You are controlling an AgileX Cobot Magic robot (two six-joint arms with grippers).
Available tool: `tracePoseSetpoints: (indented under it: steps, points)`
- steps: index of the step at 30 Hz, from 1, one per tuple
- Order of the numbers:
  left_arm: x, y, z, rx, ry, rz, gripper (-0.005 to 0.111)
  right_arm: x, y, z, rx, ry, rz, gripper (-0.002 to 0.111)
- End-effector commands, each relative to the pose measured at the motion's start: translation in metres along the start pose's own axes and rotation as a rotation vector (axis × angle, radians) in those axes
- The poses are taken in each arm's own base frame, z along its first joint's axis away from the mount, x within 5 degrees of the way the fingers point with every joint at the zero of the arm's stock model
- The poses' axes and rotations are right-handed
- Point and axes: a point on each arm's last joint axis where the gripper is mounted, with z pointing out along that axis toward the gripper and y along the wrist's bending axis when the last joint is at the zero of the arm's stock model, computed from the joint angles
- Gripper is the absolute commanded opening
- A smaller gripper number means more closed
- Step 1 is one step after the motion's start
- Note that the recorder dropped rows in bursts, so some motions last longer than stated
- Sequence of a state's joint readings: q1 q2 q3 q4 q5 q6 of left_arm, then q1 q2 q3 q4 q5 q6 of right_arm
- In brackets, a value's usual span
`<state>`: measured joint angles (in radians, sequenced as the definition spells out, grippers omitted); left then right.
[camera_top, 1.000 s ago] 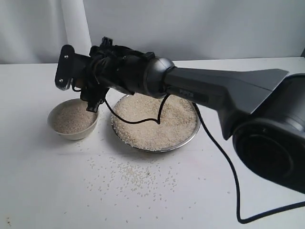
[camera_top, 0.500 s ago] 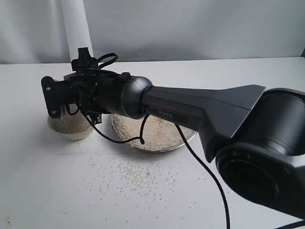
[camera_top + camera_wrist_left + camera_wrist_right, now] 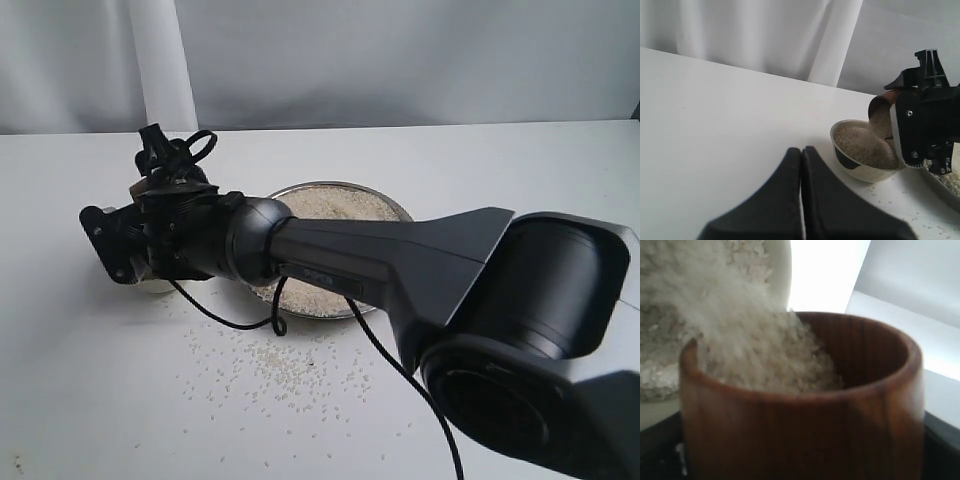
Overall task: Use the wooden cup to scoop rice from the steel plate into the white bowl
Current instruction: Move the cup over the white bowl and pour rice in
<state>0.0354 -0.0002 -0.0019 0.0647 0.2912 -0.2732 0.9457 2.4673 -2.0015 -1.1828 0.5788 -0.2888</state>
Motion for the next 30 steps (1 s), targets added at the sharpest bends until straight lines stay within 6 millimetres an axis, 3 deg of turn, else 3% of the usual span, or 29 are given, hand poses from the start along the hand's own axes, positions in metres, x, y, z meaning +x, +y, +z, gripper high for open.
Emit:
tracePoseSetpoints:
  steps: [1, 11, 18, 30]
  points:
    - [0.000, 0.000, 0.000, 0.007, -0.002, -0.005, 0.000, 0.004, -0.006, -0.002, 0.021, 0.043, -0.032, 0.000]
    - [0.000, 0.000, 0.000, 0.007, -0.002, -0.005, 0.000, 0.011, -0.009, -0.003, 0.051, 0.124, -0.175, 0.000]
    - [0.000, 0.000, 0.000, 0.007, -0.002, -0.005, 0.000, -0.003, -0.010, -0.011, 0.074, 0.114, -0.324, 0.000]
    - [0.000, 0.000, 0.000, 0.007, -0.002, -0.005, 0.000, -0.005, -0.018, -0.012, 0.156, 0.111, -0.422, 0.000]
